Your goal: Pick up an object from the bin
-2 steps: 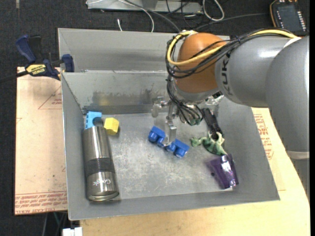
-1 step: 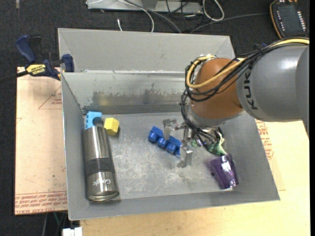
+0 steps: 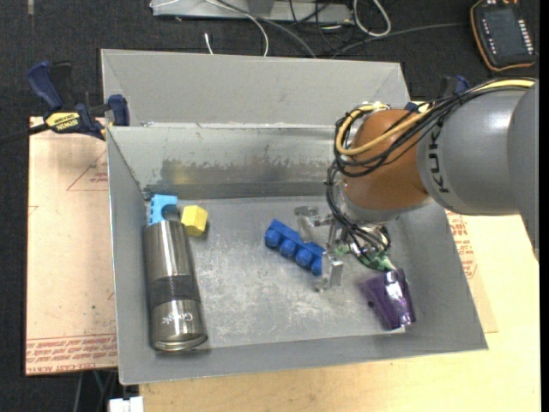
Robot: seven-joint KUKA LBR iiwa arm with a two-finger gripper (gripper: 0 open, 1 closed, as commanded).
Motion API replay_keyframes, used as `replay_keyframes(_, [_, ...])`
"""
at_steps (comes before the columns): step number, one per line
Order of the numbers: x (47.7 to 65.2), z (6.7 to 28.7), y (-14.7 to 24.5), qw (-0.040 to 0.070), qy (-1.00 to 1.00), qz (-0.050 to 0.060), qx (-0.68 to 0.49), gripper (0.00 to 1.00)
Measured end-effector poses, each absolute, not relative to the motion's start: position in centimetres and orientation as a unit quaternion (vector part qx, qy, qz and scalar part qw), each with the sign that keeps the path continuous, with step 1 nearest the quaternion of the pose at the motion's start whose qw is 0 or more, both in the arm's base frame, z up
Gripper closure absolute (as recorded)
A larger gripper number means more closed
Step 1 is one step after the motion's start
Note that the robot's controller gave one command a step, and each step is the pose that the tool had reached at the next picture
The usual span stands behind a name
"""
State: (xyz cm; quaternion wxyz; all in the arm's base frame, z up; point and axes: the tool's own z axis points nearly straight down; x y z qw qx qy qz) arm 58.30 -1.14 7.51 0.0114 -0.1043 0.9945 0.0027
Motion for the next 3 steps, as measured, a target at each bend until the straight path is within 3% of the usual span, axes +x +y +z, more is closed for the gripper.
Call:
replay_keyframes(1, [59.4, 9.3, 1.8, 0.011, 0.994, 0.004, -0.108, 0.00])
replay_keyframes(2, [63.8, 7.5, 0.1, 0.013, 0.999, 0.004, -0.051, 1.00])
replay_keyframes(3, [63.8, 7.5, 0.1, 0.014, 0.999, 0.004, -0.051, 1.00])
